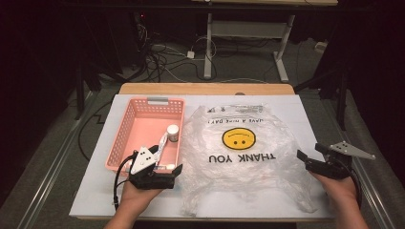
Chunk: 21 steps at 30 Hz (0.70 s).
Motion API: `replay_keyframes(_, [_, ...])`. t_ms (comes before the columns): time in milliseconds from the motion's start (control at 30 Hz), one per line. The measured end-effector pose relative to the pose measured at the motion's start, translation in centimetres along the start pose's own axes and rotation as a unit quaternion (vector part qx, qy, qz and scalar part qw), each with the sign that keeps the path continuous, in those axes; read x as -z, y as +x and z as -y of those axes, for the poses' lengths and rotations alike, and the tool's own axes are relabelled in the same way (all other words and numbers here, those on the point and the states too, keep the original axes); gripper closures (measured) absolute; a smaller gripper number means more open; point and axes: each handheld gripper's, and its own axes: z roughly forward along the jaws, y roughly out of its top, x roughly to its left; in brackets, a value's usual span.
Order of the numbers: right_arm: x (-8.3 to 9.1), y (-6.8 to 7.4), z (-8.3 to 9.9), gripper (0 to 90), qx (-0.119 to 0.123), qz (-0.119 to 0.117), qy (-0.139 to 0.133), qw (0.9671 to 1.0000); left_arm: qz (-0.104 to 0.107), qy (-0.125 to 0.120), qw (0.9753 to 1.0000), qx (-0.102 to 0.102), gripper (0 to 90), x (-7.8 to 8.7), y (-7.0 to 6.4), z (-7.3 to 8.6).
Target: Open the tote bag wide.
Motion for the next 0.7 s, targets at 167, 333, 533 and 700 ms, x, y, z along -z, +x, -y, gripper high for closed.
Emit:
replay_keyframes(167, [-1.2, -0.6, 0.2, 27.2, -0.017, -0.002, 0.018, 0.9997, -0.001, -0.002, 1.0, 0.002, 0.0, 0.1, 0.0, 0.0])
replay_keyframes(333, [-2.4, -1.4, 0.5, 31.2, -0.04, -0.006, 0.041, 0.9983, -0.004, -0.001, 1.0, 0.004, 0.0, 0.4, 0.2, 0.2])
replay_keyframes(533, [-3.2, -1.7, 0.5, 33.7, -0.05, -0.003, 0.067, 0.9965, -0.016, 0.006, 0.9999, 0.002, 0.0, 0.7, 0.2, 0.5])
replay_keyframes(700, [-3.9, -2.2, 0.8, 37.2, -0.059, -0.012, 0.088, 0.9943, -0.016, 0.012, 0.9998, 0.0, 0.0, 1.0, 0.2, 0.8])
